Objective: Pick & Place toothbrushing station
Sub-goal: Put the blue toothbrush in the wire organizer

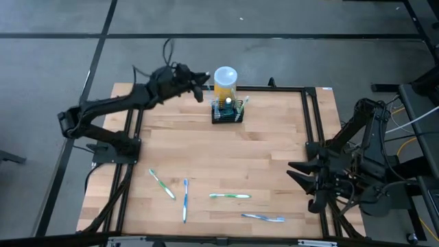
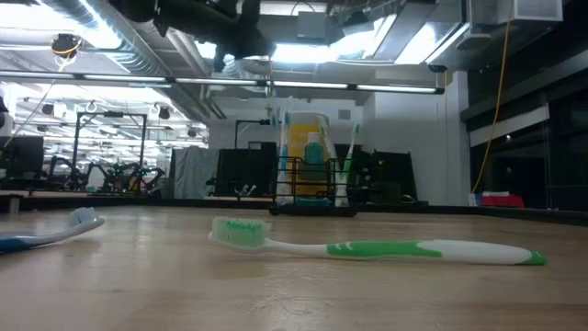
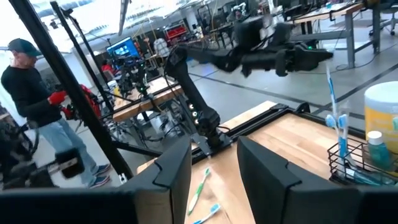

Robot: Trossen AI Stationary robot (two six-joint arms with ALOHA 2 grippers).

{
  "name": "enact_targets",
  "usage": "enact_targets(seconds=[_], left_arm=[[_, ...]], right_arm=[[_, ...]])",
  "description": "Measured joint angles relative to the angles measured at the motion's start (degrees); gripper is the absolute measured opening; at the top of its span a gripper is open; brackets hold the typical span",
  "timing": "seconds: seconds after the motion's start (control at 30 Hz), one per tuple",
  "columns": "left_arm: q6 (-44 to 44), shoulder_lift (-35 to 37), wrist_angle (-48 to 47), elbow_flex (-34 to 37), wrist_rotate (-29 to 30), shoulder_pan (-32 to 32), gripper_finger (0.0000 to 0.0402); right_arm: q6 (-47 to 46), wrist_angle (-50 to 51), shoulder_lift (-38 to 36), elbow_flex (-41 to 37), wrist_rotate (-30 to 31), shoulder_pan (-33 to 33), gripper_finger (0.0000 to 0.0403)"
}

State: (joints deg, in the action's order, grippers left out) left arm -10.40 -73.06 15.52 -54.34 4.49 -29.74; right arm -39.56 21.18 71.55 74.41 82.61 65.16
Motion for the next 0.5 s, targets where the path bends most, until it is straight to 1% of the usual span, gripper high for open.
enact_targets(seconds=[0.07,0.17,0.27,0.5], left_arm=[[-0.25,-0.24,7.65,2.86,4.34,1.72,0.0037],[-0.90,-1.68,10.86,5.97,7.70,3.09,0.0037],[-2.29,-2.82,13.60,7.44,8.32,3.80,0.0037],[-1.92,-5.99,16.48,8.01,10.26,5.50,0.0037]], right_arm=[[-0.03,-0.28,0.00,0.00,1.27,0.78,0.0132],[-0.03,-0.93,0.00,0.00,2.62,1.56,0.0132],[-0.03,-1.34,0.00,0.00,3.03,1.93,0.0132],[0.01,-1.49,0.00,0.00,3.51,2.08,0.0132]])
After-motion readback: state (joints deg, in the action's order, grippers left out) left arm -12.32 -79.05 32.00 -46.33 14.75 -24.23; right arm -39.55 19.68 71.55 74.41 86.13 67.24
